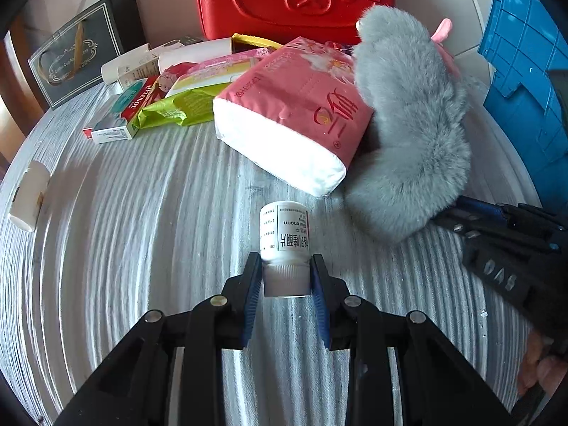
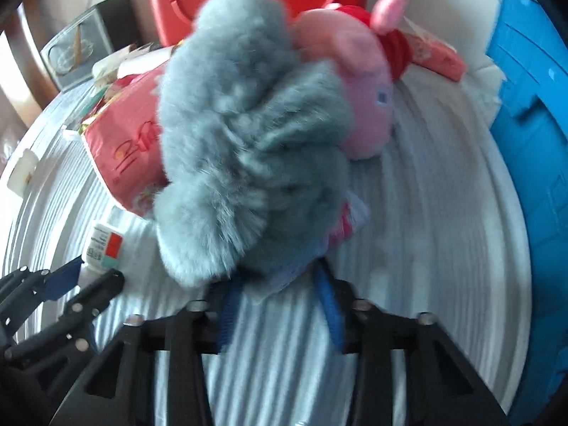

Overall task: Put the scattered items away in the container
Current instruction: 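Grasp the small white bottle with the left tool while the right tool grasps the ointment tube, then carry the small bottle and ointment tube over the blue crate with both tools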

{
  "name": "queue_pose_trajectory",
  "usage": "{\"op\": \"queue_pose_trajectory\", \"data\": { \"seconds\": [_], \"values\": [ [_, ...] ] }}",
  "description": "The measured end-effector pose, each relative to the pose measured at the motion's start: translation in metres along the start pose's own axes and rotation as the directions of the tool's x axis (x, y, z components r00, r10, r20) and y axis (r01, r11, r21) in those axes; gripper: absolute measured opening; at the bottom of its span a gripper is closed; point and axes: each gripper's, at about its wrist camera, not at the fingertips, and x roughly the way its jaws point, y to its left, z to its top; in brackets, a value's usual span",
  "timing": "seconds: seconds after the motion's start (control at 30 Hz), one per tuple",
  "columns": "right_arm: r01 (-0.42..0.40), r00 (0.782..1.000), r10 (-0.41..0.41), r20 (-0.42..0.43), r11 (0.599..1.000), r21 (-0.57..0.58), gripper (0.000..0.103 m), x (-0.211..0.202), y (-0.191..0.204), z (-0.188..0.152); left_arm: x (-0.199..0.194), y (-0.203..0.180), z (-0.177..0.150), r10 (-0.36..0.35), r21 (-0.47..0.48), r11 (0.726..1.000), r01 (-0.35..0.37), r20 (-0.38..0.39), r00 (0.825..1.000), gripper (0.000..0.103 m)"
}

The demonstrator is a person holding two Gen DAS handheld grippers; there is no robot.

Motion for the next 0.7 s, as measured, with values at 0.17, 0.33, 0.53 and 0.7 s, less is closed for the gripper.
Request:
{"op": "queue_pose_trajectory", "data": {
  "seconds": [0.17,0.33,0.53,0.7],
  "values": [
    [-0.047,0.998,0.049,-0.036,0.998,0.037,0.016,-0.013,-0.021,-0.017,-0.007,0.002,-0.01,-0.017,-0.012,1.0,0.017,-0.017,1.0,0.027],
    [-0.107,0.992,0.109,-0.063,0.994,0.038,0.016,-0.033,-0.025,-0.052,-0.021,-0.001,-0.028,-0.055,-0.009,0.998,0.054,-0.043,0.998,0.027],
    [-0.128,0.991,0.129,-0.038,0.991,0.024,0.016,-0.062,-0.024,-0.067,-0.051,-0.012,-0.04,-0.057,0.012,0.998,0.057,-0.01,0.998,0.027],
    [-0.159,0.987,0.159,0.019,0.987,-0.002,0.016,-0.093,-0.013,-0.075,-0.092,-0.018,-0.044,-0.047,0.019,0.999,0.046,0.066,0.997,0.027]
  ]
}}
